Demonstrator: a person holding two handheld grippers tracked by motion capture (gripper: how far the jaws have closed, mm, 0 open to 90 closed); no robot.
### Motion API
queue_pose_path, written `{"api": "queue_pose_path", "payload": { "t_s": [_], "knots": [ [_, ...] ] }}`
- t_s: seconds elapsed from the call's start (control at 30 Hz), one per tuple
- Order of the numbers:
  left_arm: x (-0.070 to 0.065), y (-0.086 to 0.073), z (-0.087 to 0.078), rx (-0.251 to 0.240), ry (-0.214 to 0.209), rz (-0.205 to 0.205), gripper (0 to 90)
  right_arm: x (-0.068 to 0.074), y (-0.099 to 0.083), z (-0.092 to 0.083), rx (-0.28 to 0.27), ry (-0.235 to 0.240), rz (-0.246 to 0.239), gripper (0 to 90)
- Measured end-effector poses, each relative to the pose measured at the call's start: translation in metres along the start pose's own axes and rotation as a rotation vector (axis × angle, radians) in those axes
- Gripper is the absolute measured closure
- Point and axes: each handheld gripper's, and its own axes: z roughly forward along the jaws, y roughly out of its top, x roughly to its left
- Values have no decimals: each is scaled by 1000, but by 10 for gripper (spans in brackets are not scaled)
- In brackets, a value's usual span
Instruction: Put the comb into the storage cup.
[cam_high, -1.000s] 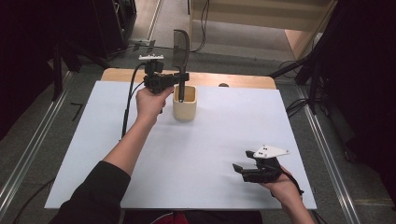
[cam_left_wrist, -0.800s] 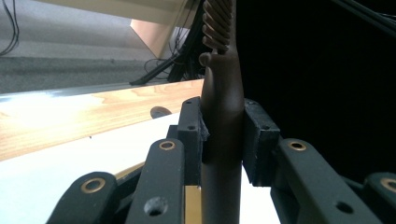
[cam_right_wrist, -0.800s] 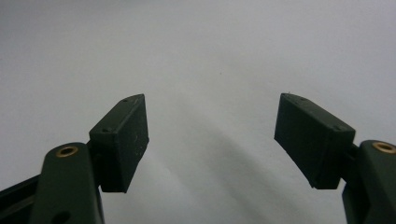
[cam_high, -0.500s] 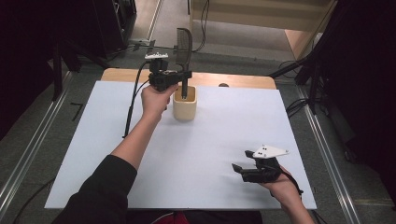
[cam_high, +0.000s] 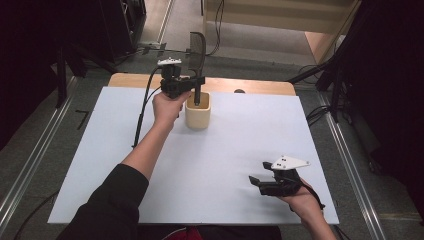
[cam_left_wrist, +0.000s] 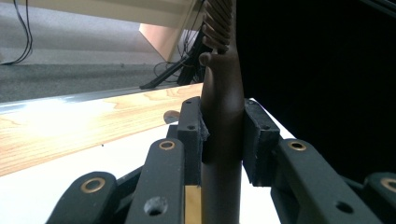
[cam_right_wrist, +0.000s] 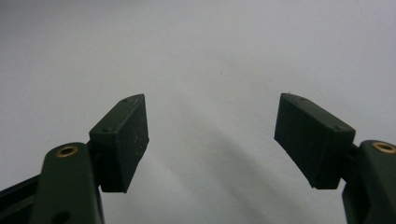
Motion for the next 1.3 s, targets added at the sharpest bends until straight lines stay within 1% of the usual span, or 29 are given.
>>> {"api": "queue_pose_path", "payload": {
  "t_s": [0.07,0.33,0.47,0.57,0.73,0.77,1.03,1.13,1.3],
  "knots": [
    [1,-1,0,-1,1,9,732,0,0,0,-2,-2,1,242],
    [2,-4,5,11,-3,18,732,0,0,-1,-3,-2,5,242],
    [4,-7,8,15,-18,16,732,0,0,-1,-3,-2,5,242],
    [7,-10,8,21,-27,24,732,0,0,-1,-3,-1,6,242],
    [10,-13,10,19,-47,16,732,0,0,0,-4,2,3,242],
    [10,-13,10,26,-47,23,731,0,0,0,-3,1,2,243],
    [14,-20,11,22,-54,33,731,0,0,0,-4,2,3,242],
    [16,-23,11,13,-57,25,731,0,0,0,-4,3,2,242],
    [18,-28,11,18,-58,31,731,0,0,0,-3,2,1,242]
  ]
}}
